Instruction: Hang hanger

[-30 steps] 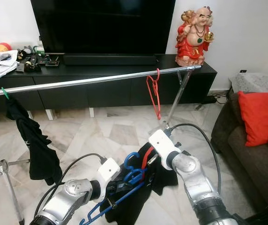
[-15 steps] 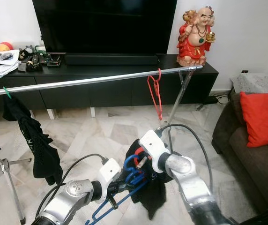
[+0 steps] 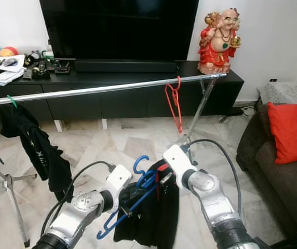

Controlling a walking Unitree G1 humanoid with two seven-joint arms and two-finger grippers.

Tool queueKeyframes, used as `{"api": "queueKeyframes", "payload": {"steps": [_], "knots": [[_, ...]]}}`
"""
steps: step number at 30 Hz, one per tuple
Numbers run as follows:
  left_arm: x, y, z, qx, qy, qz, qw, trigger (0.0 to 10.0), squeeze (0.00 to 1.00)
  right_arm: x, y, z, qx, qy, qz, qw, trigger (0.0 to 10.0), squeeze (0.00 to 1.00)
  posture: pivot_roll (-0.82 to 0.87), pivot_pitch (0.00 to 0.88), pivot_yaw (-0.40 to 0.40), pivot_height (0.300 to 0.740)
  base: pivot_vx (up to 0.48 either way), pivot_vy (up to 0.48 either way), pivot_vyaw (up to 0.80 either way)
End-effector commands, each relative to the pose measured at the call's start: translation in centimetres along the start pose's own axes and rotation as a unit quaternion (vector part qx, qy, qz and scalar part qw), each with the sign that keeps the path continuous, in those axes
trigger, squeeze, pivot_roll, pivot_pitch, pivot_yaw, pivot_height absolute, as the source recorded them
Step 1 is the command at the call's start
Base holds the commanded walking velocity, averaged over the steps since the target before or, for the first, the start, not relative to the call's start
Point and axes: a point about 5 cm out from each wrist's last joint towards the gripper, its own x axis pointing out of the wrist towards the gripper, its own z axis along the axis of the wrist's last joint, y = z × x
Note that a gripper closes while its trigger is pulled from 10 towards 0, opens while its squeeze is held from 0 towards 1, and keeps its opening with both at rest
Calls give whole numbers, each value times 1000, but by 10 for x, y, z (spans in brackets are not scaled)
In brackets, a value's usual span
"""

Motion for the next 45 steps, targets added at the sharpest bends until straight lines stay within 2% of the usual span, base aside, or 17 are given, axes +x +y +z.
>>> {"api": "queueKeyframes", "payload": {"steps": [1, 3, 8, 9, 10, 11, 12, 13, 14, 16, 20, 30, 34, 39, 40, 43, 45], "knots": [[3, -1, 6, 0, -14, -3, 1000, 10000, 0, 1, 7, 9, -8, -19, 22, 1000, 10000, 0, -35, 0, -68, 740, 0, 0, 0], [3, -3, 5, 0, -13, -5, 1000, 10000, 0, 0, 19, 9, -17, -24, 62, 998, 10000, 0, -36, 0, -68, 740, 0, 0, 0], [4, -2, 4, 0, -13, -3, 1000, 10000, 0, -1, 26, 8, -27, -18, 83, 996, 10000, 0, -37, 0, -69, 740, 0, 0, 0], [4, -1, 5, -1, -14, 0, 1000, 10000, 0, 0, 24, 5, -31, -5, 76, 997, 10000, 322, -37, 0, -70, 740, 0, 0, 0], [4, 0, 5, -1, -14, 1, 1000, 10000, 0, 0, 23, 3, -32, -1, 72, 997, 10000, 322, -37, 0, -70, 740, 0, 0, 0], [4, 0, 5, -1, -14, 2, 1000, 10000, 0, 0, 22, 2, -32, 3, 66, 997, 10000, 651, -36, 0, -70, 740, 0, 0, 0], [4, 0, 5, -1, -15, 2, 1000, 10000, 0, 0, 21, 2, -32, 5, 62, 998, 10000, 651, -36, 0, -70, 740, 0, 0, 0], [4, 1, 5, -1, -16, 5, 1000, 10000, 0, 1, 18, 1, -32, 11, 49, 998, 10000, 1000, -36, 0, -71, 740, 0, 0, 0], [4, 1, 5, -1, -16, 5, 1000, 10000, 0, 1, 18, 1, -32, 11, 49, 998, 10000, 1000, -36, 0, -71, 740, 0, 0, 0], [4, 4, 6, -3, -18, 19, 1000, 10000, 0, -2, 8, -1, -17, 23, 9, 1000, 10000, 1000, -36, 0, -72, 740, 0, 0, 0], [3, 6, 4, -3, -16, 27, 1000, 10000, 0, -5, 3, -4, -18, 33, -11, 999, 10000, 1000, -39, 0, -70, 740, 0, 0, 0], [5, 6, 5, -3, -20, 31, 999, 10000, 0, -5, 10, -1, -12, 21, 1, 1000, 10000, 1000, -41, 0, -70, 740, 0, 0, 0], [5, 7, 5, -4, -23, 34, 999, 10000, 0, -9, 3, 2, -12, 17, -18, 1000, 10000, 1000, -40, 0, -73, 740, 0, 0, 0], [4, 8, 4, -5, -23, 37, 999, 10000, 0, -17, -8, 4, 28, 2, -59, 998, 10000, 1000, -43, 0, -73, 740, 0, 0, 0], [4, 8, 4, -4, -23, 38, 999, 10000, 0, -21, -5, 5, 38, -2, -48, 998, 10000, 1000, -45, 0, -72, 740, 0, 0, 0], [5, 9, 4, -4, -24, 39, 999, 10000, 0, -29, 9, 0, 9, 13, 6, 1000, 10000, 1000, -54, 0, -70, 740, 0, 0, 0], [5, 9, 4, -4, -24, 39, 999, 10000, 0, -31, 12, -2, -6, 19, 18, 1000, 10000, 1000, -55, 0, -70, 740, 0, 0, 0]]}}
